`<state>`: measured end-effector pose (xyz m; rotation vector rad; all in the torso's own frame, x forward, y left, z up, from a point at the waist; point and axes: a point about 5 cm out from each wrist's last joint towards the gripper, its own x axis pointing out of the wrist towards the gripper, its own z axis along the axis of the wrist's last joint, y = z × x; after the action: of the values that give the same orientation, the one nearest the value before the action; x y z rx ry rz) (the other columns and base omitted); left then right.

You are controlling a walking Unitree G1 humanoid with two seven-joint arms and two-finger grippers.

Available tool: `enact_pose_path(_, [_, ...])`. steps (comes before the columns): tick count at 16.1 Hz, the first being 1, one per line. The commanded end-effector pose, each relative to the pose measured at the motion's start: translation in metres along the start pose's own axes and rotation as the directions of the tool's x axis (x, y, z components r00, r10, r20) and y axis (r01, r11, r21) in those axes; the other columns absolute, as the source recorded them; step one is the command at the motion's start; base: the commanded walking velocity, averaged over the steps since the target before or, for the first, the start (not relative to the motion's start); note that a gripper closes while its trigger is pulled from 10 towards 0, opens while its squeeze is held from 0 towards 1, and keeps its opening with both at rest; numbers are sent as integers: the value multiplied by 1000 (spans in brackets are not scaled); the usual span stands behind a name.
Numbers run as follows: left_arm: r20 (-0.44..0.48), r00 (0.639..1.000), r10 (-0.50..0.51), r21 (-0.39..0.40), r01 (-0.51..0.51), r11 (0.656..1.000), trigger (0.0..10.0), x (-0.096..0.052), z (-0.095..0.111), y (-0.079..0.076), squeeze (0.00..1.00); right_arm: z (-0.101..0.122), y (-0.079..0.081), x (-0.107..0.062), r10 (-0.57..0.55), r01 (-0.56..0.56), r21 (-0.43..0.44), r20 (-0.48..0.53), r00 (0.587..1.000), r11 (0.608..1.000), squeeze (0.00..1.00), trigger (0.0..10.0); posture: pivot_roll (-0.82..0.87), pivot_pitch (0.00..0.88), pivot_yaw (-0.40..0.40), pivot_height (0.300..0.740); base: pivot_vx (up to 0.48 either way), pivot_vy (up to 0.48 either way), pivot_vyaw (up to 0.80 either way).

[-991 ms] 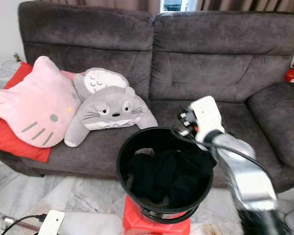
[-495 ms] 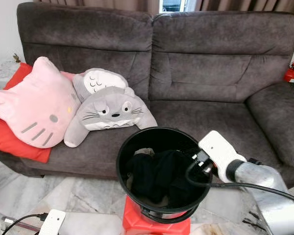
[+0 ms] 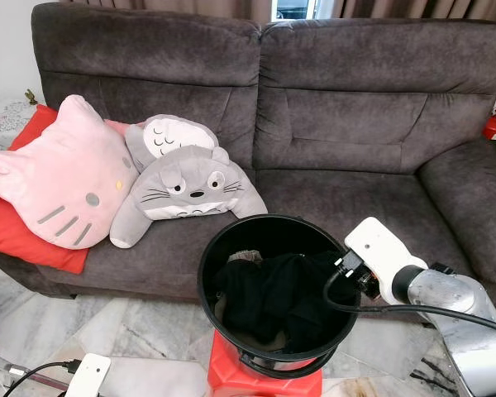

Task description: Hang hanger

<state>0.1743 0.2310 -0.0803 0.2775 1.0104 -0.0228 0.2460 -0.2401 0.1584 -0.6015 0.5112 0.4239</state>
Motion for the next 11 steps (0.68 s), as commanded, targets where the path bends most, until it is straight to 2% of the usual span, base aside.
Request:
enact_pose_path(1, [-21,1000,1,14,0,1000,10000,-1,-4,2,0,1,0,1,-1,1,1,5,1000,1000,1000,10000,-143,0,-4,740,0,0,0])
enact_pose_path(4, [-21,1000,2,12,-2,1000,10000,-1,-4,2,0,-5,3,9,1,-1,35,-2,1000,999,1000,10000,-142,0,-4,740,0,0,0])
enact_pose_path(11, [-21,1000,1,16,-1,1000,10000,-1,-5,2,0,-8,11,13,24,-24,51,3,1000,998,1000,10000,-135,0,-5,740,0,0,0])
